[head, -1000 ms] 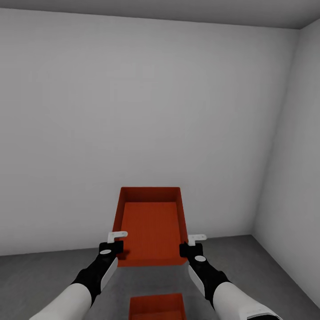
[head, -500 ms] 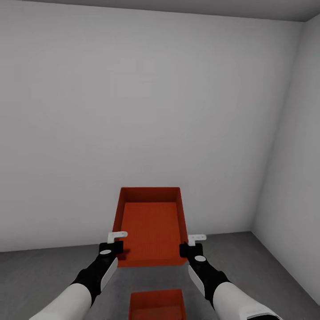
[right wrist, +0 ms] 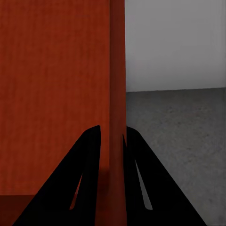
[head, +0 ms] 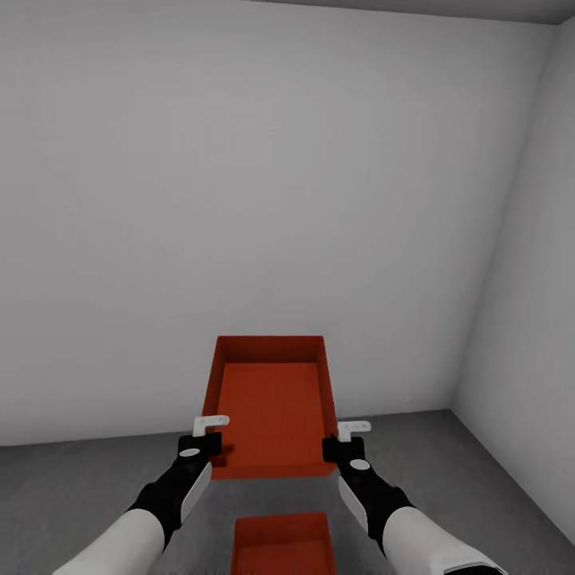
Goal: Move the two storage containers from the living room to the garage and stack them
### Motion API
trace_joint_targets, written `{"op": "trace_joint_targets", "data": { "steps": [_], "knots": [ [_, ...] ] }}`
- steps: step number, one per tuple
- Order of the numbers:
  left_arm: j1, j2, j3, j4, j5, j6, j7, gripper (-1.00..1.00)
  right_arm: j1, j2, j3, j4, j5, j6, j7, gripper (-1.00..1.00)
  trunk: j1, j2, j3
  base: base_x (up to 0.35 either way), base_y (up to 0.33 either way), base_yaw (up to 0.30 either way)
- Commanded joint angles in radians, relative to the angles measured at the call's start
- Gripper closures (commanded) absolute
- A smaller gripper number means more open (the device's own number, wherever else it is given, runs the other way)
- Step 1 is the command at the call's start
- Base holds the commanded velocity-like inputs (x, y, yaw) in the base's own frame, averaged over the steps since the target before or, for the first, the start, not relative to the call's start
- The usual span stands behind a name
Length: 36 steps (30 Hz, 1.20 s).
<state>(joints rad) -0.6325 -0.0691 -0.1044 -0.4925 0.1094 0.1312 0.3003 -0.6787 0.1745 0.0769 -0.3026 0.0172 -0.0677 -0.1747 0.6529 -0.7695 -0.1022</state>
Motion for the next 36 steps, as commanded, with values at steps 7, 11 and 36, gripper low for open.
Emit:
{"op": "trace_joint_targets", "data": {
  "steps": [7,11,36],
  "knots": [
    [-0.001,0.02,0.049,-0.022,-0.005,0.007,0.013,1.0,-0.001,0.0,-0.012,0.004,-0.005,-0.003,-0.012,1.0,0.0,-0.002,-0.013,0.0,0.0,0.0],
    [-0.001,0.02,0.049,-0.022,-0.005,0.007,0.013,1.0,-0.001,0.0,-0.011,0.004,-0.005,-0.004,-0.012,1.0,0.0,-0.002,-0.02,0.0,0.0,0.0],
    [-0.001,0.019,0.049,-0.021,-0.005,0.007,0.014,1.0,-0.001,0.0,-0.011,0.004,-0.005,-0.007,-0.012,1.0,0.0,-0.002,-0.06,-0.092,0.0,0.0]
  ]
}}
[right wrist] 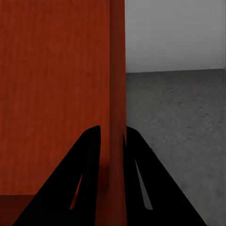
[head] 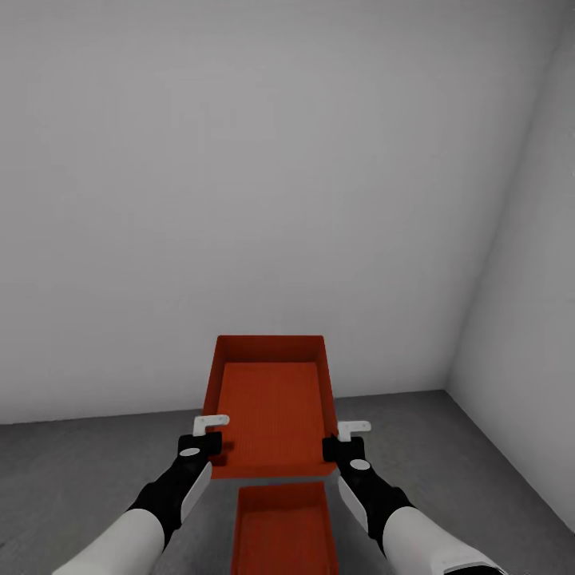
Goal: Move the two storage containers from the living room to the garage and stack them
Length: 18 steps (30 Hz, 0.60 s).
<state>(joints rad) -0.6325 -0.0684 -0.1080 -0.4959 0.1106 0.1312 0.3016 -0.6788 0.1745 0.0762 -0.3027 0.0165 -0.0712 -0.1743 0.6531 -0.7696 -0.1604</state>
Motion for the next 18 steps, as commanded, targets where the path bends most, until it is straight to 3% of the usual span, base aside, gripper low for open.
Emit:
{"op": "trace_joint_targets", "data": {
  "steps": [1,18],
  "knots": [
    [-0.001,0.018,0.053,-0.018,-0.006,0.007,0.013,1.0,-0.001,0.0,-0.01,0.004,-0.004,-0.003,-0.013,1.0,0.0,-0.001,-0.003,-0.027,0.0,0.0],
    [-0.001,0.019,0.053,-0.018,-0.006,0.007,0.013,1.0,-0.001,0.0,-0.01,0.004,-0.004,-0.002,-0.011,1.0,0.0,-0.001,-0.031,-0.003,0.0,0.0]
  ]
}}
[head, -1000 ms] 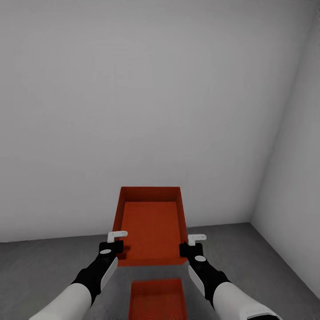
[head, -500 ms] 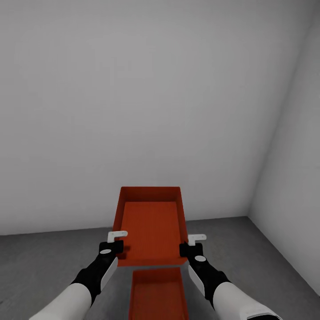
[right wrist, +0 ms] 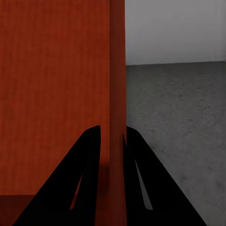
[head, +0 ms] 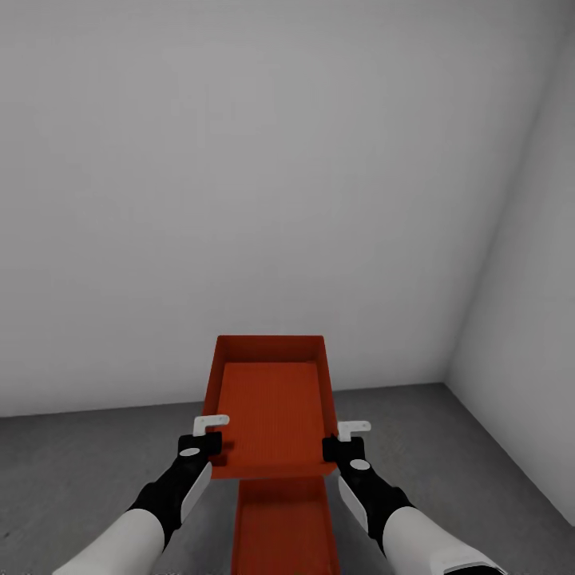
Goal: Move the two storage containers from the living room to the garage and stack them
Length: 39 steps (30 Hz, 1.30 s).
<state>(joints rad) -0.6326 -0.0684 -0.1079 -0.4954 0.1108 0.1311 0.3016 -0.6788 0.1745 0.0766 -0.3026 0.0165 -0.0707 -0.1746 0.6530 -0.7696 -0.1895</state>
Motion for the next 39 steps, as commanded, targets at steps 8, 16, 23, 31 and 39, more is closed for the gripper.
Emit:
{"op": "trace_joint_targets", "data": {
  "steps": [8,16,23,31,39],
  "knots": [
    [-0.001,0.019,0.053,-0.02,-0.007,0.007,0.013,1.0,-0.001,0.0,-0.011,0.004,-0.004,-0.004,-0.011,1.0,0.0,-0.001,-0.015,0.0,0.0,0.0],
    [-0.001,0.019,0.053,-0.019,-0.007,0.007,0.013,1.0,-0.001,0.0,-0.011,0.004,-0.004,-0.006,-0.013,1.0,0.0,-0.001,-0.027,0.0,0.0,0.0],
    [-0.001,0.019,0.053,-0.019,-0.007,0.007,0.013,1.0,-0.001,0.0,-0.011,0.004,-0.004,-0.007,-0.013,1.0,0.0,-0.001,-0.039,0.0,0.0,0.0],
    [-0.001,0.019,0.053,-0.017,-0.007,0.007,0.012,1.0,-0.001,0.0,-0.011,0.004,-0.004,-0.007,-0.012,1.0,0.0,-0.001,-0.052,0.0,0.0,0.0],
    [-0.001,0.019,0.053,-0.016,-0.007,0.007,0.012,1.0,-0.001,0.0,-0.01,0.004,-0.004,-0.006,-0.012,1.0,0.0,-0.001,-0.065,0.0,0.0,0.0]
  ]
}}
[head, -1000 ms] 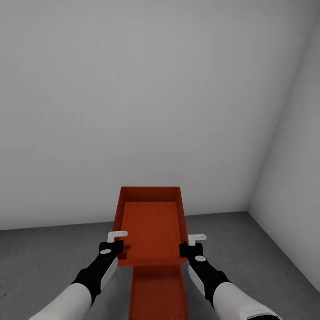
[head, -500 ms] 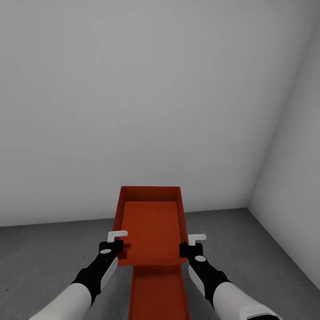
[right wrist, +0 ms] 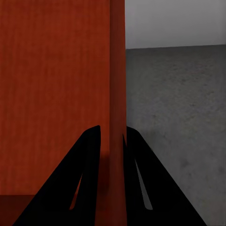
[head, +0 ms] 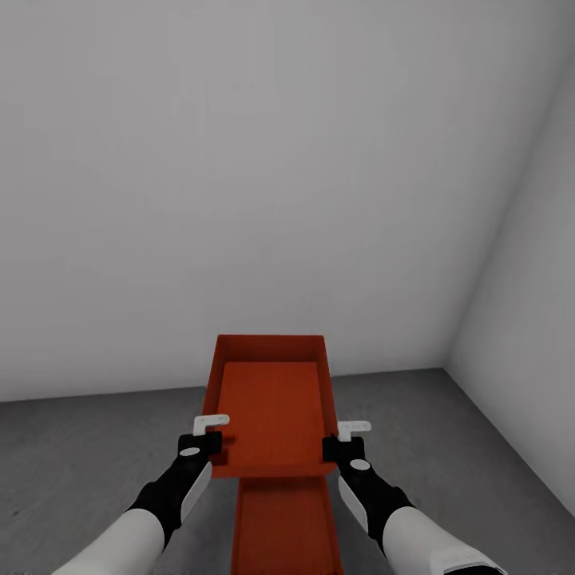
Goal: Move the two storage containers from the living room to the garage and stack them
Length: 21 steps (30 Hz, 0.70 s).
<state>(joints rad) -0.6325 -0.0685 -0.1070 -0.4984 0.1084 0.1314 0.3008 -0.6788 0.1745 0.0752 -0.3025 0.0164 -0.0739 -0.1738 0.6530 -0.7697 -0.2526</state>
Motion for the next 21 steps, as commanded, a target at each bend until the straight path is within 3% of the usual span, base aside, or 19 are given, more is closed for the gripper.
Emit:
{"op": "trace_joint_targets", "data": {
  "steps": [1,21],
  "knots": [
    [-0.001,0.019,0.052,-0.013,-0.004,0.007,0.012,1.0,-0.001,0.0,-0.009,0.003,-0.003,-0.003,-0.013,1.0,0.0,-0.001,-0.003,0.0,0.0,0.0],
    [-0.001,0.022,0.052,-0.011,-0.004,0.007,0.012,1.0,-0.001,0.0,-0.008,0.005,-0.003,-0.004,-0.012,1.0,0.0,-0.001,-0.035,0.0,0.0,0.0]
  ]
}}
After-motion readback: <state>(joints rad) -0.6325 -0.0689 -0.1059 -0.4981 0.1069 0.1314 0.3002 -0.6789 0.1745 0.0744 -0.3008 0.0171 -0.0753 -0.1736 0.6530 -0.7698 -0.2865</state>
